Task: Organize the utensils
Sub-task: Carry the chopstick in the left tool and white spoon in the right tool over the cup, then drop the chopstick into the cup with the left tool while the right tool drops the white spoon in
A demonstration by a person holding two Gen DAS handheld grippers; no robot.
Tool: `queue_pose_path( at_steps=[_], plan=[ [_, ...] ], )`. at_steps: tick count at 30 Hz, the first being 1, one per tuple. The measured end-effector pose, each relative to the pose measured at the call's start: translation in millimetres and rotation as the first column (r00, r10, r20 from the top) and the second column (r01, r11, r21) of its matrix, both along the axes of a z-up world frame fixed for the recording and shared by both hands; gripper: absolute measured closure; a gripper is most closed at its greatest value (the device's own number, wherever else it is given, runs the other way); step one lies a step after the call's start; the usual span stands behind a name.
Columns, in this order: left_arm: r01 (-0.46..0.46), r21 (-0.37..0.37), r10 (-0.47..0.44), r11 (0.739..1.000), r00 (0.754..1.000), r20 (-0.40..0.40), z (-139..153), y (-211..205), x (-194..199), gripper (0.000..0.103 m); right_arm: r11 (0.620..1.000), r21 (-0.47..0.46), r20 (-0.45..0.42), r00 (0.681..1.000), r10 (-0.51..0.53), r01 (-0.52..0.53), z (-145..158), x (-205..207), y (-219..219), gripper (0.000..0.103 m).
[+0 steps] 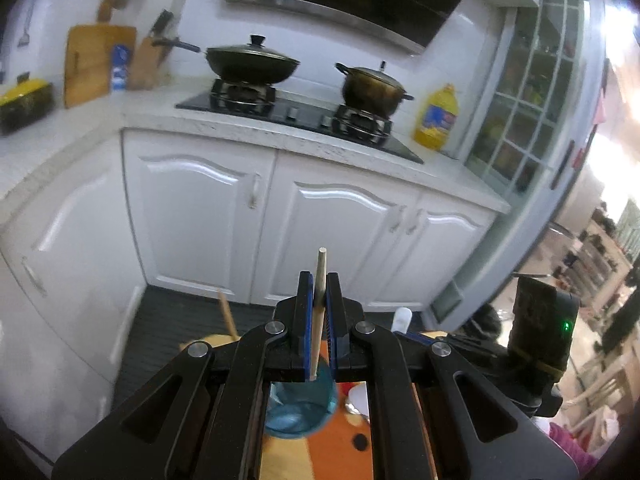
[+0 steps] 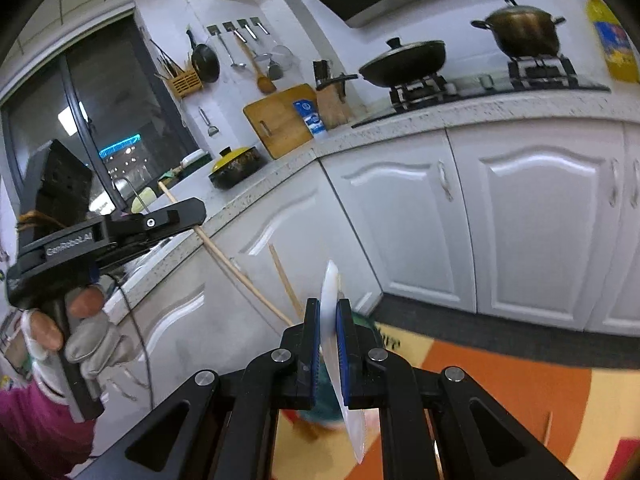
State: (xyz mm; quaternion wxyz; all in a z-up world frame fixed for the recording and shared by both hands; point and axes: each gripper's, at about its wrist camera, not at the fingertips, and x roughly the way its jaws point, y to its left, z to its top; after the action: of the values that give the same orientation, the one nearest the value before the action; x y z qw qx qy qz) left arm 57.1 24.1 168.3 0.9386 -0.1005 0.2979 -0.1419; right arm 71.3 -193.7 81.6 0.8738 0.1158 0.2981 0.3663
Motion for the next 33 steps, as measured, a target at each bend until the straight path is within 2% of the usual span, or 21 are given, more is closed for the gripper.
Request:
queue_pose_path(
  at_steps=[9, 15, 21, 24, 26, 28, 29, 31, 33],
  plan=[
    [-0.046, 0.071, 0.049, 0.996, 0.997, -0.051, -29.5, 12.9, 16.0, 0.099, 0.999, -0.032, 0.004, 1.000, -0.013, 0.013, -23.1, 45.1, 36.3, 0.096],
    [-0.064, 0.136, 0.076, 0.989, 0.994, -0.083, -64.9, 1.8, 26.8, 0.099, 0.999, -0.046, -0.047, 0.999, -0.010, 0.008, -54.3, 60.9, 45.9, 0.096],
    [-0.060, 0.134, 0.079, 0.989, 0.987, -0.142, -92.4, -4.7, 34.6, 0.099, 0.996, -0.081, -0.086, 0.996, 0.014, -0.021, -74.6, 64.8, 51.7, 0.096],
    [-0.062, 0.133, 0.084, 0.989, 0.983, -0.161, -98.8, -5.9, 35.8, 0.099, 0.991, -0.121, -0.137, 0.990, 0.032, -0.049, -83.7, 66.1, 53.1, 0.096],
    [-0.063, 0.124, 0.084, 0.990, 0.981, -0.177, -100.8, -5.7, 36.2, 0.098, 0.990, -0.134, -0.150, 0.988, 0.023, -0.043, -85.7, 65.7, 49.6, 0.090],
    [-0.070, 0.117, 0.091, 0.991, 0.978, -0.190, -102.6, -4.4, 35.5, 0.093, 0.993, -0.106, -0.160, 0.987, 0.027, -0.044, -84.8, 63.5, 43.1, 0.078],
    [-0.072, 0.111, 0.093, 0.991, 0.977, -0.193, -102.9, -3.9, 34.4, 0.090, 0.994, -0.100, -0.162, 0.987, 0.023, -0.040, -83.3, 61.8, 39.6, 0.078],
    [-0.078, 0.104, 0.097, 0.992, 0.976, -0.193, -103.0, -3.5, 31.5, 0.075, 0.995, -0.091, -0.162, 0.987, 0.019, -0.034, -81.5, 57.7, 33.7, 0.078],
    [-0.079, 0.101, 0.098, 0.992, 0.977, -0.192, -103.2, -4.4, 28.0, 0.072, 0.997, -0.074, -0.163, 0.986, 0.019, -0.031, -78.5, 52.0, 26.9, 0.078]
  ],
)
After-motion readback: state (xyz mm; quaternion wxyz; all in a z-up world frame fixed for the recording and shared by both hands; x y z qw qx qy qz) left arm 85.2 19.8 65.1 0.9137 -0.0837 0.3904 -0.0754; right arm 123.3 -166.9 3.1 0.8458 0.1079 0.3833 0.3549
